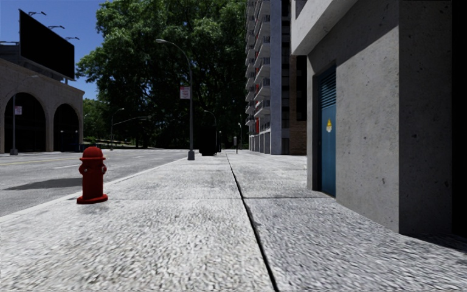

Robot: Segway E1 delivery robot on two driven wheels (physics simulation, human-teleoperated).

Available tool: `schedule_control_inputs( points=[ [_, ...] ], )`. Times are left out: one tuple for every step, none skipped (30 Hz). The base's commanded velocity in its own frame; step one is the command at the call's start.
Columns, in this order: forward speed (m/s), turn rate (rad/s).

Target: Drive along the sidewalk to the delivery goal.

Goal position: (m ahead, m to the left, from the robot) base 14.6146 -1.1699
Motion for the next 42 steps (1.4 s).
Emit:
schedule_control_inputs(
  points=[
    [2.0, 0.0],
    [2.0, 0.0],
    [2.0, 0.0],
    [2.0, 0.0],
    [2.0, 0.0],
    [2.0, 0.0],
    [2.0, 0.0],
    [2.0, 0.0],
    [2.0, 0.0],
    [2.0, 0.0],
    [2.0, 0.0],
    [2.0, 0.0],
    [2.0, 0.0],
    [2.0, 0.0],
    [2.0, 0.0],
    [2.0, 0.0],
    [2.0, 0.0],
    [2.0, 0.0],
    [2.0, 0.0],
    [2.0, 0.0],
    [2.0, 0.0],
    [2.0, 0.0],
    [2.0, 0.0],
    [2.0, 0.0],
    [2.0, 0.0],
    [2.0, 0.0],
    [2.0, 0.0],
    [2.0, 0.0],
    [2.0, 0.0],
    [2.0, 0.0],
    [2.0, 0.0],
    [2.0, 0.0],
    [2.0, 0.0],
    [2.0, 0.0],
    [2.0, 0.0],
    [2.0, 0.0],
    [2.0, 0.0],
    [2.0, 0.0],
    [2.0, 0.0],
    [2.0, 0.0],
    [2.0, 0.0],
    [2.0, 0.0]
  ],
)
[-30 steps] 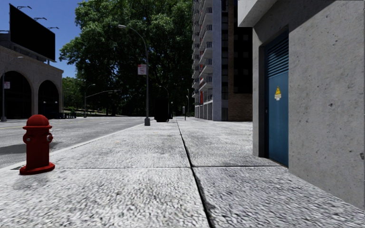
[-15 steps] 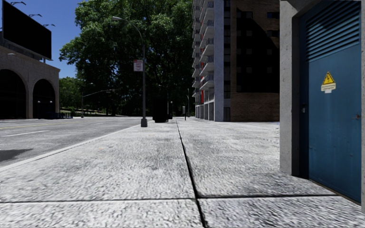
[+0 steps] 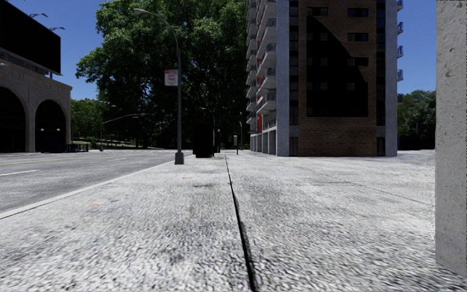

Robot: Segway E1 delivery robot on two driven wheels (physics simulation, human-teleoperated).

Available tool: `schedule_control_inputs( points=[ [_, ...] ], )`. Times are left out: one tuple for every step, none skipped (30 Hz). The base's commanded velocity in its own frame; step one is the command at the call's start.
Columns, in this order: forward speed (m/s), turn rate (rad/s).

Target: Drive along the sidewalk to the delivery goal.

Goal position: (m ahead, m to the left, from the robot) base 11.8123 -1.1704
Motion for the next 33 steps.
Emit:
schedule_control_inputs(
  points=[
    [2.0, 0.0],
    [2.0, 0.0],
    [2.0, 0.0],
    [2.0, 0.0],
    [2.0, 0.0],
    [2.0, 0.0],
    [2.0, 0.0],
    [2.0, 0.0],
    [2.0, 0.0],
    [2.0, 0.0],
    [2.0, 0.0],
    [2.0, 0.0],
    [2.0, 0.0],
    [2.0, 0.0],
    [2.0, 0.0],
    [2.0, 0.0],
    [2.0, 0.0],
    [2.0, 0.0],
    [2.0, 0.0],
    [2.0, 0.0],
    [2.0, 0.0],
    [2.0, 0.0],
    [2.0, 0.0],
    [2.0, 0.0],
    [2.0, 0.0],
    [2.0, 0.0],
    [2.0, 0.0],
    [2.0, 0.0],
    [2.0, 0.0],
    [2.0, 0.0],
    [2.0, 0.0],
    [2.0, 0.0],
    [2.0, 0.0]
  ],
)
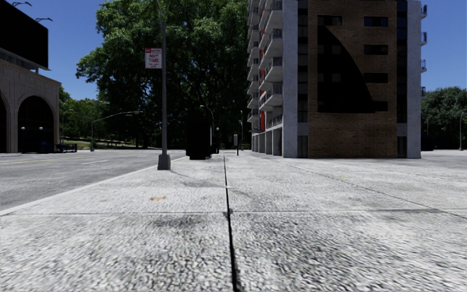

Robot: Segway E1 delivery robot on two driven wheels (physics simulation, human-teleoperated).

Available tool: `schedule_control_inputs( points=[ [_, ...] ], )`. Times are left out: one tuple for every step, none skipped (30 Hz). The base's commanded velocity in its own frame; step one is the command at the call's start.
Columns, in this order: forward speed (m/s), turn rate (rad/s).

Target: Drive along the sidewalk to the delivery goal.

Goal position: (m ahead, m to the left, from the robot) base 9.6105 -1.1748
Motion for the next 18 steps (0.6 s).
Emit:
schedule_control_inputs(
  points=[
    [2.0, 0.0],
    [2.0, 0.0],
    [2.0, 0.0],
    [2.0, 0.0],
    [2.0, 0.0],
    [2.0, 0.0],
    [2.0, 0.0],
    [2.0, 0.0],
    [2.0, 0.0],
    [2.0, 0.0],
    [2.0, 0.0],
    [2.0, 0.0],
    [2.0, 0.0],
    [2.0, 0.0],
    [2.0, 0.0],
    [2.0, 0.0],
    [2.0, -0.33],
    [2.0, -1.2]
  ],
)
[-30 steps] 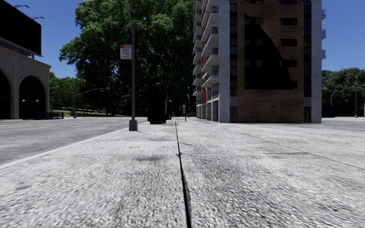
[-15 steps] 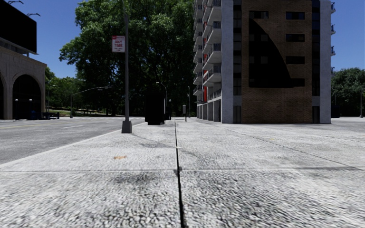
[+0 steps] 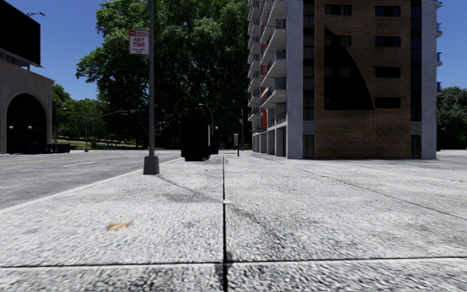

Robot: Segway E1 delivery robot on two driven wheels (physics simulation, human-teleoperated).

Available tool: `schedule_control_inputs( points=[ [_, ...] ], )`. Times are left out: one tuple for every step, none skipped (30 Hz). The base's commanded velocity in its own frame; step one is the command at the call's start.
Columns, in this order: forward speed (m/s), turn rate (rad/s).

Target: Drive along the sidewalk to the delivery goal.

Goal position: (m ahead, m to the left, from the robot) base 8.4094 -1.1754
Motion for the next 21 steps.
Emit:
schedule_control_inputs(
  points=[
    [2.0, -1.2],
    [2.0, -1.2],
    [2.0, -0.71],
    [2.0, -0.71],
    [2.0, -0.27],
    [2.0, -0.16],
    [2.0, -0.12],
    [2.0, -0.11],
    [2.0, -0.11],
    [2.0, -0.11],
    [2.0, -0.11],
    [2.0, -0.1],
    [2.0, -0.1],
    [2.0, -0.1],
    [2.0, -0.07],
    [2.0, -0.05],
    [2.0, -0.03],
    [2.0, 0.0],
    [2.0, 0.0],
    [2.0, 0.0],
    [2.0, 0.0]
  ],
)
